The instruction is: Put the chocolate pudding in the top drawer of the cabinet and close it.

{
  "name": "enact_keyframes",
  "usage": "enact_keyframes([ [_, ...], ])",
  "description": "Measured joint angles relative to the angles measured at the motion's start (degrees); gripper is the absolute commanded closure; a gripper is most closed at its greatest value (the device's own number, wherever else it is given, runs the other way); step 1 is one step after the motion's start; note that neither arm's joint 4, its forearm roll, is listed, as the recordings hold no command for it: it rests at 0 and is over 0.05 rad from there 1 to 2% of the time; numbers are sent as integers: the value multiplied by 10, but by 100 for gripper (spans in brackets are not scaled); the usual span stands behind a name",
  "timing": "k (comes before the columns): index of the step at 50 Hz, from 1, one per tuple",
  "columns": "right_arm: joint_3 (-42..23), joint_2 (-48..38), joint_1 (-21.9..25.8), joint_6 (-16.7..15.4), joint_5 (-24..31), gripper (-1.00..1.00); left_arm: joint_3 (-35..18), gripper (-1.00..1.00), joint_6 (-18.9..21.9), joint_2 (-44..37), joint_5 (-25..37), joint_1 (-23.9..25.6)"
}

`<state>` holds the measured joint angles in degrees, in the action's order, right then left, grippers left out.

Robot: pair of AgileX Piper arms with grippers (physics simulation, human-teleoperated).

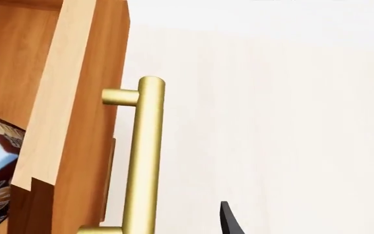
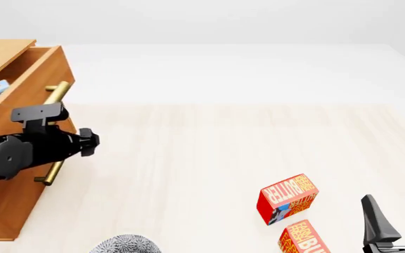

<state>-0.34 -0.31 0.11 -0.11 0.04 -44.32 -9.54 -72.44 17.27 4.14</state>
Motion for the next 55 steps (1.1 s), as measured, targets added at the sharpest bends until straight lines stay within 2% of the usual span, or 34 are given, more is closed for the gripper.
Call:
enact_keyframes([
  [55, 0, 0, 0, 0, 0, -100, -34, -100, -10, -21, -5, -110],
])
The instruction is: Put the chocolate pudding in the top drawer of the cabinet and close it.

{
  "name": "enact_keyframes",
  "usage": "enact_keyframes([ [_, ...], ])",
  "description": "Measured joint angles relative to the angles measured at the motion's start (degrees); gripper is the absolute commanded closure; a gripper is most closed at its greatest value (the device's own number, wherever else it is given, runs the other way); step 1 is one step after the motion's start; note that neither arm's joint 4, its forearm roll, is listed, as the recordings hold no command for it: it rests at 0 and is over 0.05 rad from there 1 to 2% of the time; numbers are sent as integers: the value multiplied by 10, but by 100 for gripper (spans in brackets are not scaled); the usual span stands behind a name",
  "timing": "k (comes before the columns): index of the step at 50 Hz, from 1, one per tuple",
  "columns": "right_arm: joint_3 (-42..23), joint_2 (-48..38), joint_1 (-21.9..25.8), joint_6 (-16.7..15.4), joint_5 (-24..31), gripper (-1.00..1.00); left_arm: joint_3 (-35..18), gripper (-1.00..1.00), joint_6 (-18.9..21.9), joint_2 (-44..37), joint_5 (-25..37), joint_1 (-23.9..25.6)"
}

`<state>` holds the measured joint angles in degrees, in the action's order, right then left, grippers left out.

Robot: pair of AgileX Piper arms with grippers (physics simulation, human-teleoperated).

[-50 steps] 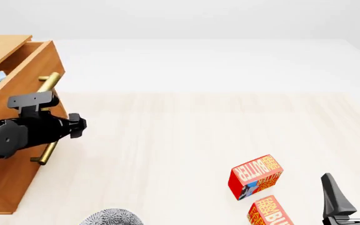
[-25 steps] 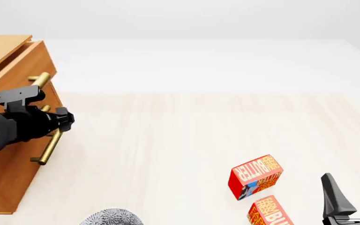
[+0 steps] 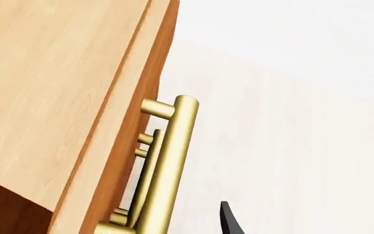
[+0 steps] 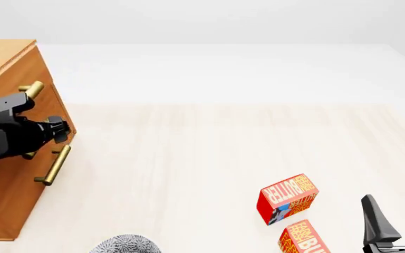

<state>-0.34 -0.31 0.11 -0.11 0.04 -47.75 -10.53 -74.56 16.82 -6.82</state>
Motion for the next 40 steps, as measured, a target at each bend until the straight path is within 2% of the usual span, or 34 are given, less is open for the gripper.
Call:
enact_keyframes([
  [9, 0, 0, 0, 0, 0, -100, -10, -100, -3, -7, 7, -23],
  [26, 0, 0, 0, 0, 0, -100, -24, -100, -8, -6, 27, -32],
  [40, 0, 0, 0, 0, 0, -100, -37, -100, 3, 37, 73, -43],
])
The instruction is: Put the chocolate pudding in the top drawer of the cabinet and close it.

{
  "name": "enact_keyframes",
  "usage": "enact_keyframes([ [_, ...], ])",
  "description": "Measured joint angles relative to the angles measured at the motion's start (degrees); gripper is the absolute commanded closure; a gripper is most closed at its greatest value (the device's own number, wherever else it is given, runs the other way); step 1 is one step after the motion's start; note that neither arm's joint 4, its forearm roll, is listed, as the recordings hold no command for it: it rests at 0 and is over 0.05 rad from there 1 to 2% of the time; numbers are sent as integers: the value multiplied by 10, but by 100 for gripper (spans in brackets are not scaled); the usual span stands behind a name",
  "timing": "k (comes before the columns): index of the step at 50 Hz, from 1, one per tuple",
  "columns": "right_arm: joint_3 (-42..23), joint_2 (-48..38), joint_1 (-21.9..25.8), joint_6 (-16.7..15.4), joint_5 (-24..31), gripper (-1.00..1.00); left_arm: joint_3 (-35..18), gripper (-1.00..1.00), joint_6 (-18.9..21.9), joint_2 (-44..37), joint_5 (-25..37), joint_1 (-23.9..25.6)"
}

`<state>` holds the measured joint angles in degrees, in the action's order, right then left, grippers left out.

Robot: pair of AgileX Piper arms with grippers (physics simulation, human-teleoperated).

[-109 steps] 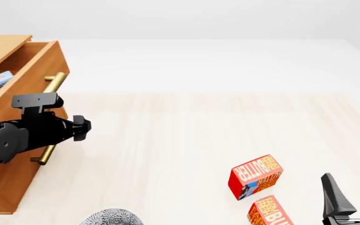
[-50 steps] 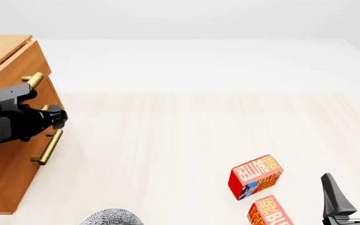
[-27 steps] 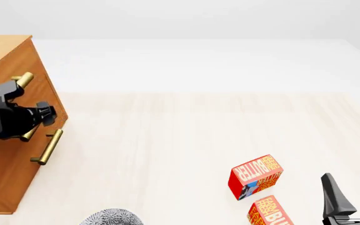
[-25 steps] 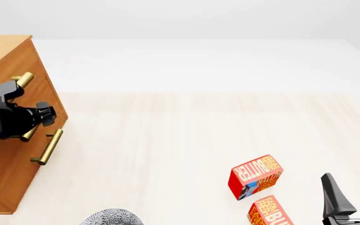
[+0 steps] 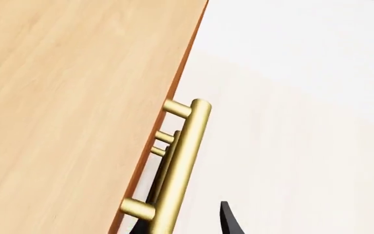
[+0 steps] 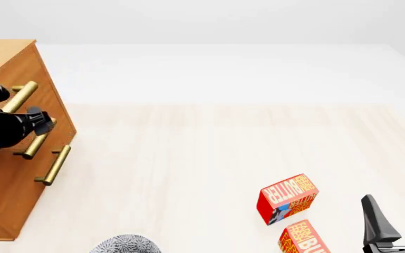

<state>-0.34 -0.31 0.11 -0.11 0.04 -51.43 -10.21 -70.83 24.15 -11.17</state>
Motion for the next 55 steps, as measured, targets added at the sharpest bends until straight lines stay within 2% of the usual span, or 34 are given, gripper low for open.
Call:
enact_keyframes([
  [16, 0, 0, 0, 0, 0, -100, -33, -100, 8, 63, 95, -11],
  [40, 0, 0, 0, 0, 0, -100, -169, -100, 31, 145, 167, -25],
  [55, 0, 0, 0, 0, 0, -100, -224, -100, 38, 174, 212, -28],
])
